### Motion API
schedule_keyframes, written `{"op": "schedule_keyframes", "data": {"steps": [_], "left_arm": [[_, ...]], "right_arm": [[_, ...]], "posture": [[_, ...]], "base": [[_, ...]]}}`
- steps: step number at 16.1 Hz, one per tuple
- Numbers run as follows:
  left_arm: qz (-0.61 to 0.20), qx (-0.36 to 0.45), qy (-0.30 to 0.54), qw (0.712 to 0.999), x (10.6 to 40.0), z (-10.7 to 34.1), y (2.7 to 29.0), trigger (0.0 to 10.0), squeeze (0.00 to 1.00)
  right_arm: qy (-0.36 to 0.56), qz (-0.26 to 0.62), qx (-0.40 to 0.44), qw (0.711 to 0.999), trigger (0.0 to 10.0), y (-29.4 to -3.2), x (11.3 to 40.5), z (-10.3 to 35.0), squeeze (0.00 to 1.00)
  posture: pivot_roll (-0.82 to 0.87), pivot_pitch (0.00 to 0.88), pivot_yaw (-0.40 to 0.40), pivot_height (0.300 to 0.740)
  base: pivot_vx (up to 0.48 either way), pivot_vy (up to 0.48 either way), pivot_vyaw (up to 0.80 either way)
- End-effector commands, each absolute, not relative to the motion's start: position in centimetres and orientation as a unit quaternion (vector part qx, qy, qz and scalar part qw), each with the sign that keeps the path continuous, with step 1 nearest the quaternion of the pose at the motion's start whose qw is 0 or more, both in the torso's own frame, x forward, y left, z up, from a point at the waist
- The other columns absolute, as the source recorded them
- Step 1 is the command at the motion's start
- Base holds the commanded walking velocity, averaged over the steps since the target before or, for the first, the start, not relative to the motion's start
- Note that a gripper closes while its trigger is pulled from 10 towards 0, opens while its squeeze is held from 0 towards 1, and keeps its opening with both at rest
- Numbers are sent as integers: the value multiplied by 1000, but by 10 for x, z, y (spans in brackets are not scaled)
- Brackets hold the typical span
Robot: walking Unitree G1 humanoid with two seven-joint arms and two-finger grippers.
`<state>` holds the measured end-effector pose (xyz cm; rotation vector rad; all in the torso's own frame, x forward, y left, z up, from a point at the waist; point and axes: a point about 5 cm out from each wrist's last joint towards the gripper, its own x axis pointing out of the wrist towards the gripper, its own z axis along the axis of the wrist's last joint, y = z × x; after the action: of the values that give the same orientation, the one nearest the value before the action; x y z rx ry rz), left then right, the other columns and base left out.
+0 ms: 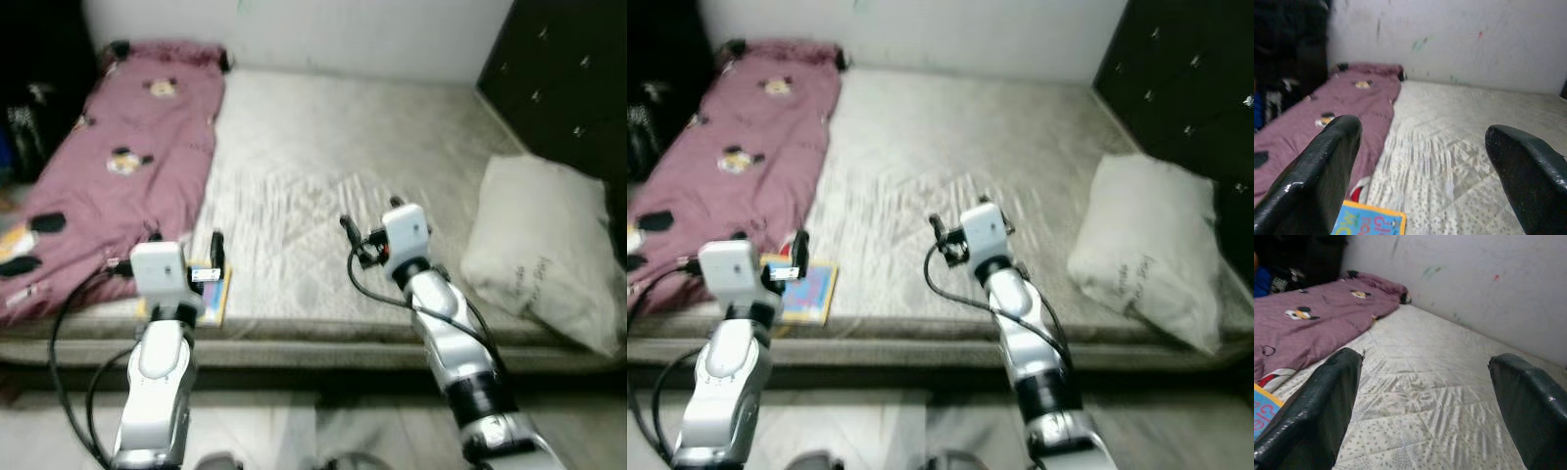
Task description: Clean up the room
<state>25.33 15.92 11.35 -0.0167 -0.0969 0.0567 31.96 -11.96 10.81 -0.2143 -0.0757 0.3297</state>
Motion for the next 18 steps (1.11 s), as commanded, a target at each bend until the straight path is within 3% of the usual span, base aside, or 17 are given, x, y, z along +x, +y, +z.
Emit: {"op": "schedule_keyframes", "data": {"steps": [1,18], "left_arm": [[28,-10,-50,998,252,114,160,10000,0],[25,-8,-49,998,254,112,160,10000,0]], "right_arm": [[-45,164,-106,980,10000,-118,322,112,0],[-48,159,-108,980,10000,-121,323,112,0]], "posture": [[39,0,-66,740],[36,0,-61,740]], "base": [[0,0,0],[226,0,0]]}}
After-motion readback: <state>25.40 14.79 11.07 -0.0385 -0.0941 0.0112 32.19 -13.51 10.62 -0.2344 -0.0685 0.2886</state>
